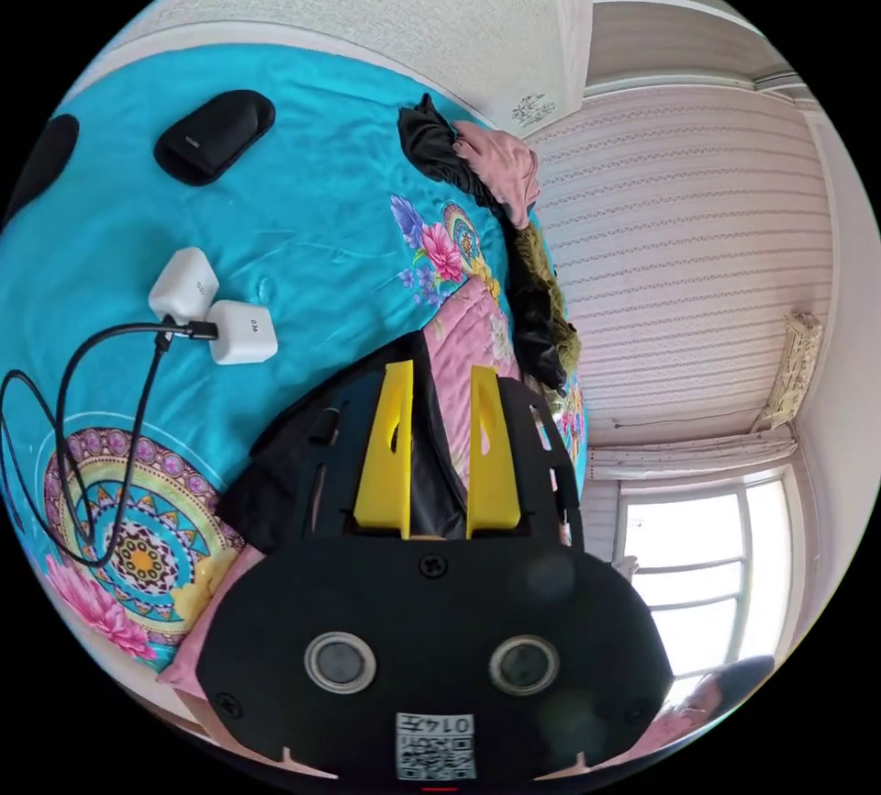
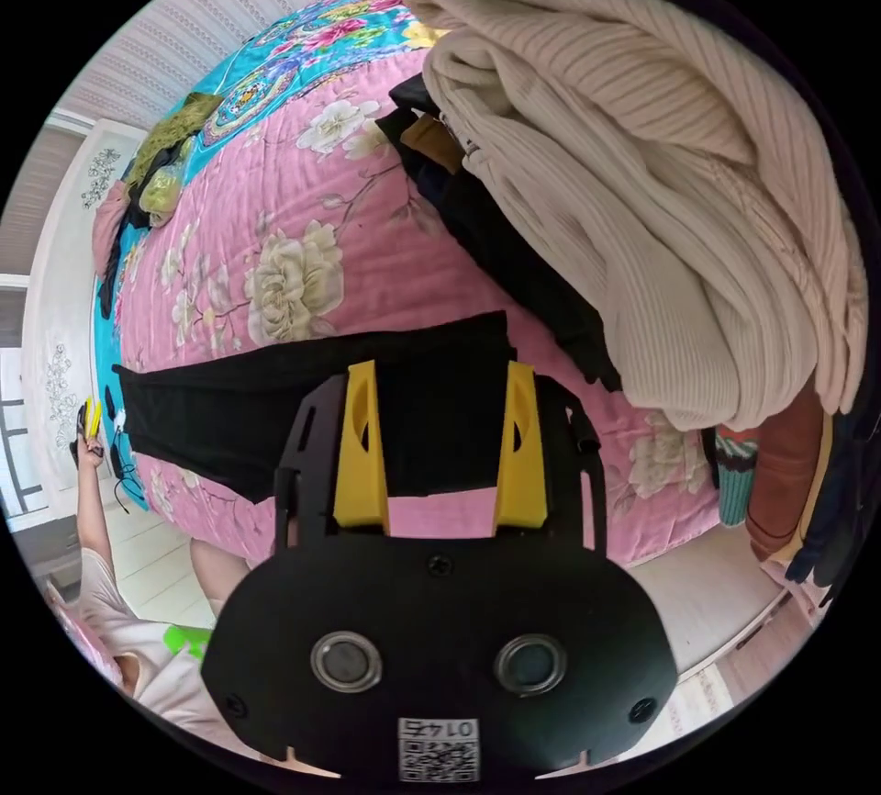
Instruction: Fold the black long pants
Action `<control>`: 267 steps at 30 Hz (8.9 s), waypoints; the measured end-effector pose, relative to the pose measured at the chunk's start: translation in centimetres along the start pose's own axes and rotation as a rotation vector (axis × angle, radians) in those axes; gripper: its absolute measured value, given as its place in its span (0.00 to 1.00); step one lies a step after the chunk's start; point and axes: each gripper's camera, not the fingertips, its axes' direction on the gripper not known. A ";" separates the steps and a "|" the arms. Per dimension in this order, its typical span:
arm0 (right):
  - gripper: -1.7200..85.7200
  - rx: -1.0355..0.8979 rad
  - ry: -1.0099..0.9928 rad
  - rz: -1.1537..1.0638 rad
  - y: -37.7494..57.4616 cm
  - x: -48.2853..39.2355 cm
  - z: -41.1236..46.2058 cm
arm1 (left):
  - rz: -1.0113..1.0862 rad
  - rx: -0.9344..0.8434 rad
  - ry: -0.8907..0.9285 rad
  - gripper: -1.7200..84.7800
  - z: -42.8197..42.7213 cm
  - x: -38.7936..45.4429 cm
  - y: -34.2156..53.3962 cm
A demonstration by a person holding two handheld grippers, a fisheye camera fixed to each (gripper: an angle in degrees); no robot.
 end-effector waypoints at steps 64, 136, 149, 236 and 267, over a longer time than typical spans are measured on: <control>0.17 0.307 -0.244 0.149 17.2 19.7 3.0 | -0.032 -0.075 -0.091 0.01 3.6 -20.8 1.2; 0.04 0.284 -0.430 0.179 13.2 42.3 1.4 | 1.713 -0.743 -0.424 0.01 98.2 -11.9 74.2; 0.04 0.278 -0.405 0.152 12.7 38.1 4.5 | 1.895 -0.812 -0.489 0.01 100.4 -18.0 79.6; 0.05 0.112 -0.104 -0.374 -1.4 -14.8 36.6 | 1.113 -0.567 -0.349 0.01 63.0 -10.9 46.9; 0.04 0.133 -0.083 -0.356 -4.7 -9.6 38.5 | 1.448 -0.617 -0.422 0.01 47.4 -3.8 42.6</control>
